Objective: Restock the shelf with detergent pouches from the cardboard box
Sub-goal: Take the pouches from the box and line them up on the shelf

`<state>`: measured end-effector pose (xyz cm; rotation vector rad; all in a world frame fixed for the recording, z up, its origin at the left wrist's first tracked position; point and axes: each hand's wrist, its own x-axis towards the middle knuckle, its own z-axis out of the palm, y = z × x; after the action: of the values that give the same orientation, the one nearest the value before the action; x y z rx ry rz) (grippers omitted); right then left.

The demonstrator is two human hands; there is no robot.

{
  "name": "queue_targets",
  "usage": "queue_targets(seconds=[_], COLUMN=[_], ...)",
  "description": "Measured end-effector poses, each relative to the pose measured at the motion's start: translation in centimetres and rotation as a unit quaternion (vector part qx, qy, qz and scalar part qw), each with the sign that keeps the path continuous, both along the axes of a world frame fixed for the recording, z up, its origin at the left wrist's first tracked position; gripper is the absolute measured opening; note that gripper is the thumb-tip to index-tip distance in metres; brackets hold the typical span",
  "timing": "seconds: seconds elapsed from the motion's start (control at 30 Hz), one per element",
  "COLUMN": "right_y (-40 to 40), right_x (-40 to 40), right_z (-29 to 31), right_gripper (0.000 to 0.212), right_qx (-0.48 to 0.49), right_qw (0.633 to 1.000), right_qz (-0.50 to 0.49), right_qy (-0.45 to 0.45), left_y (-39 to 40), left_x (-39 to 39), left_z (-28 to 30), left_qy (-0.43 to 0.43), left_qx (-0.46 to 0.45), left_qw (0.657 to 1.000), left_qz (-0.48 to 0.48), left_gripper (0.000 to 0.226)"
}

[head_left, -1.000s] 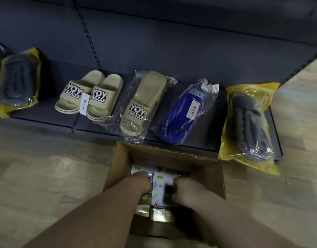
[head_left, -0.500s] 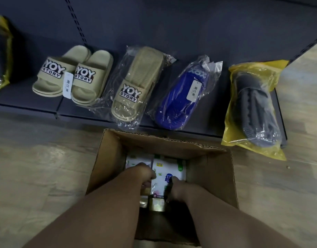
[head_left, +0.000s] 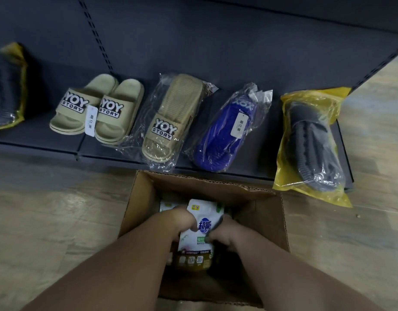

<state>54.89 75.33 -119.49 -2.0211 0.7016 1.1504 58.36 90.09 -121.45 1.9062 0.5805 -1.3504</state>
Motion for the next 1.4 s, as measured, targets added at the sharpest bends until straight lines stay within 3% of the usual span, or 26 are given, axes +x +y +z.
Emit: queue_targets(seconds=[0.07,0.13,0.27,0.47,0.6,0.83,1.03,1.13,1.17,1.27,1.33,1.4], right_y=[0.0,-0.1,-1.0,-2.1,-2.2,-0.4,-0.1,0.0,0.2,1.4,2.2,2.9], right_x=[-0.1,-0.4,-0.9,-0.6,1.4,8.0,12.0,14.9,16.0,19.3,21.2,22.5], right_z=[0.9,1.1,3.8,9.5,15.1,27.1,37.5,41.2,42.1,43.9,43.8,42.7], right_gripper=[0.063,0.062,0.03,0.056,0.047,0.035,0.032,0.03,0.031,0.031,0.034,0.034], right_qx=[0.026,0.041,0.106,0.231,0.347,0.374,0.351,0.338,0.33,0.301,0.267,0.247], right_qw=[0.999,0.998,0.987,0.961,0.917,0.85,0.799,0.764,0.752,0.723,0.722,0.735], right_qz=[-0.018,-0.039,-0.115,-0.131,-0.145,-0.157,-0.05,-0.043,-0.043,-0.03,-0.01,0.012], right_qy=[-0.022,-0.027,-0.024,-0.072,-0.135,-0.335,-0.486,-0.548,-0.569,-0.621,-0.638,-0.631], left_y=[1.2,2.3,2.8,3.6,5.7,6.6,7.2,7.4,7.5,8.1,9.0,9.8], left_x=[0.3,0.4,0.4,0.3,2.3,6.6,10.7,12.8,13.5,15.4,16.7,17.5], left_z=[-0.4,1.1,7.7,17.3,23.9,34.8,43.7,47.4,48.3,49.5,48.3,46.0], left_qy=[0.02,0.02,-0.016,-0.1,-0.157,-0.32,-0.439,-0.5,-0.522,-0.595,-0.643,-0.662], left_qx=[-0.029,-0.035,-0.061,-0.139,-0.208,-0.294,-0.386,-0.41,-0.411,-0.377,-0.266,-0.13], left_qw=[0.999,0.998,0.996,0.985,0.963,0.882,0.789,0.737,0.721,0.673,0.671,0.688], left_qz=[0.021,0.038,0.067,0.025,0.072,0.181,0.19,0.197,0.197,0.227,0.256,0.269], left_gripper=[0.076,0.064,0.039,0.029,0.033,0.042,0.037,0.058,0.057,0.022,0.015,0.022])
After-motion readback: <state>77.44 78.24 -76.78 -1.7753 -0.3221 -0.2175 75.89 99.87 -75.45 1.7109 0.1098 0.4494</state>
